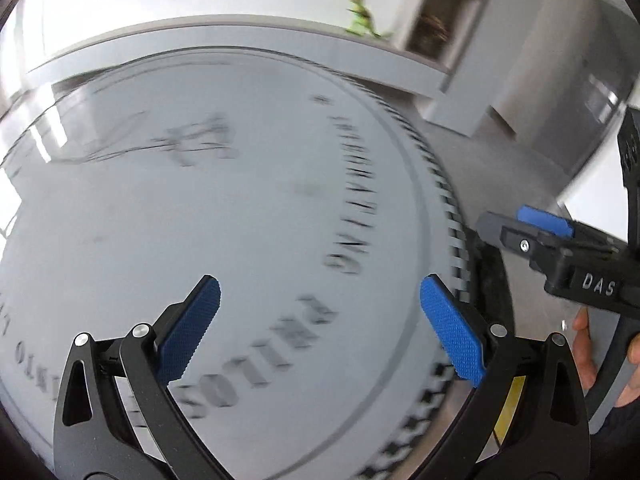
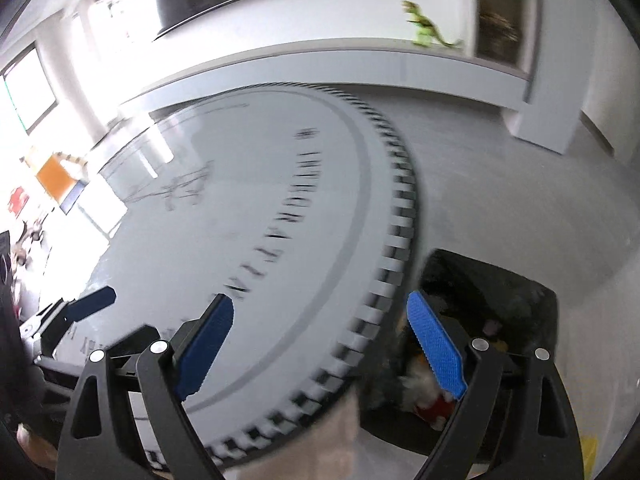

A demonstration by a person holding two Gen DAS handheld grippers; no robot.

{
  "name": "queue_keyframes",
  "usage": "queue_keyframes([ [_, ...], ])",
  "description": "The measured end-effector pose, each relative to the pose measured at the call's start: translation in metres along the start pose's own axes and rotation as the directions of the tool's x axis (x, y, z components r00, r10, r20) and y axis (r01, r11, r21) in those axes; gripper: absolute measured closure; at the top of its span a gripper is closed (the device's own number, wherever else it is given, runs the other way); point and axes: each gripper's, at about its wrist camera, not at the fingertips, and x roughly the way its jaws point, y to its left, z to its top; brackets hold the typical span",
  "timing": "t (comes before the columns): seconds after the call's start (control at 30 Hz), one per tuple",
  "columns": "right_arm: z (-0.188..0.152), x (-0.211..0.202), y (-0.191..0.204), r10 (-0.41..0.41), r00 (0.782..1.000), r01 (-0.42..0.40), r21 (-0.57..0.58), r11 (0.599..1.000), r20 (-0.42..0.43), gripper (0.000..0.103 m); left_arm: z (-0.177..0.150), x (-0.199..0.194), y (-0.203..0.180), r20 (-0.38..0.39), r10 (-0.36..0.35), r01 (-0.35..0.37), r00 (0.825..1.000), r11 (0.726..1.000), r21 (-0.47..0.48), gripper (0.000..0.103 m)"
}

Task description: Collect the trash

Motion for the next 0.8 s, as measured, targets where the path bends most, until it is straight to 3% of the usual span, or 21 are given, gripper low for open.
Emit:
queue_keyframes([
  [0.23, 0.01, 0.028, 0.054, 0.054, 0.998, -0.055, -0.078, 0.995, -0.019, 0.014, -0.007, -0.024, 0.069, 0.028, 0.1, -0.095, 0.995, 0.987, -0.128, 0.006],
  [0.47, 0.017, 0.053, 0.093, 0.122, 0.992, -0.123, -0.089, 0.988, -0.018, 0.014, -0.018, -0.031, 0.116, 0.028, 0.219, -0.209, 0.975, 0.958, -0.199, 0.006],
  [0.8, 0.018, 0.087, 0.137, 0.094, 0.995, -0.096, -0.163, 0.982, -0.017, 0.014, -0.018, -0.009, 0.155, 0.002, 0.314, -0.306, 0.949, 0.926, -0.22, 0.006],
])
